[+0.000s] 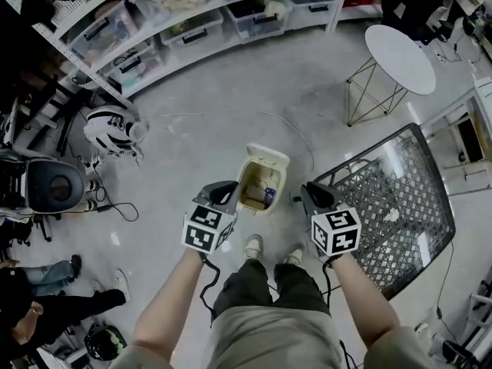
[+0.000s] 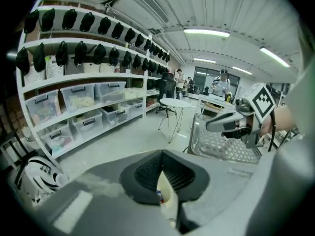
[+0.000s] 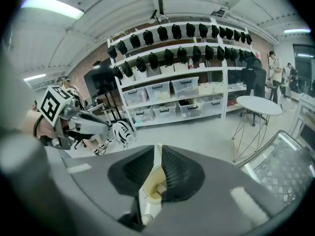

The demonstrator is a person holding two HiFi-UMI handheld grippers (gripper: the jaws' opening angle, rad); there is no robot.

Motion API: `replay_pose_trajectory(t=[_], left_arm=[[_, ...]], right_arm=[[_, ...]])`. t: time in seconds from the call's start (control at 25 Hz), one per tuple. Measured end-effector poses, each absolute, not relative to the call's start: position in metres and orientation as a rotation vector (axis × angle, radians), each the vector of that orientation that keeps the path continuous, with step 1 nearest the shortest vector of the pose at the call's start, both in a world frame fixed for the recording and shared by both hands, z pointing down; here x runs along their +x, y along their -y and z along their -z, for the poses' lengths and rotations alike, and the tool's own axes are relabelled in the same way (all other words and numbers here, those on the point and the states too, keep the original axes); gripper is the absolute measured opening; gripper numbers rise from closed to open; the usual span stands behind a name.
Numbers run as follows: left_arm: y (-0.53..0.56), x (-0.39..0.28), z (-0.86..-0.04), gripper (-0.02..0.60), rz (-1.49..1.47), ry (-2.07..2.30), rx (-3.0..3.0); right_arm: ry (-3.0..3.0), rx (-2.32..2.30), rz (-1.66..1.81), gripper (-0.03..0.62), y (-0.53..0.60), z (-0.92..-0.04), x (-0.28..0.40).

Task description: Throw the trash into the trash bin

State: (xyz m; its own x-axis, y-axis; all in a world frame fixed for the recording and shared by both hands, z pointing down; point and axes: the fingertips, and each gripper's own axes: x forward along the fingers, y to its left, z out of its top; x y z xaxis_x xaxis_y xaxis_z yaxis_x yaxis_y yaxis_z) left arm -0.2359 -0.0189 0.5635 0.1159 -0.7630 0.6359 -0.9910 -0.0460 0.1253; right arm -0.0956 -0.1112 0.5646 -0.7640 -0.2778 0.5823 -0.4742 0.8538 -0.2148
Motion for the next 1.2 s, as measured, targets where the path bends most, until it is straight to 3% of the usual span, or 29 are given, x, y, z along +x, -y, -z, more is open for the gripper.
replay_pose_trajectory(t=[0.64, 1.2], left_arm=[[0.07, -0.176, -0.345, 0.003, -0.479, 1.806, 2.208], [0.067, -0.119, -0.236, 0.003, -0.516, 1.913, 2.467]], right_arm=[[2.816, 0.741, -0.273, 0.015, 0.129, -0.309, -0.024], [3.027, 0.897, -0.011, 0.008, 0.1, -0.184, 0.052]])
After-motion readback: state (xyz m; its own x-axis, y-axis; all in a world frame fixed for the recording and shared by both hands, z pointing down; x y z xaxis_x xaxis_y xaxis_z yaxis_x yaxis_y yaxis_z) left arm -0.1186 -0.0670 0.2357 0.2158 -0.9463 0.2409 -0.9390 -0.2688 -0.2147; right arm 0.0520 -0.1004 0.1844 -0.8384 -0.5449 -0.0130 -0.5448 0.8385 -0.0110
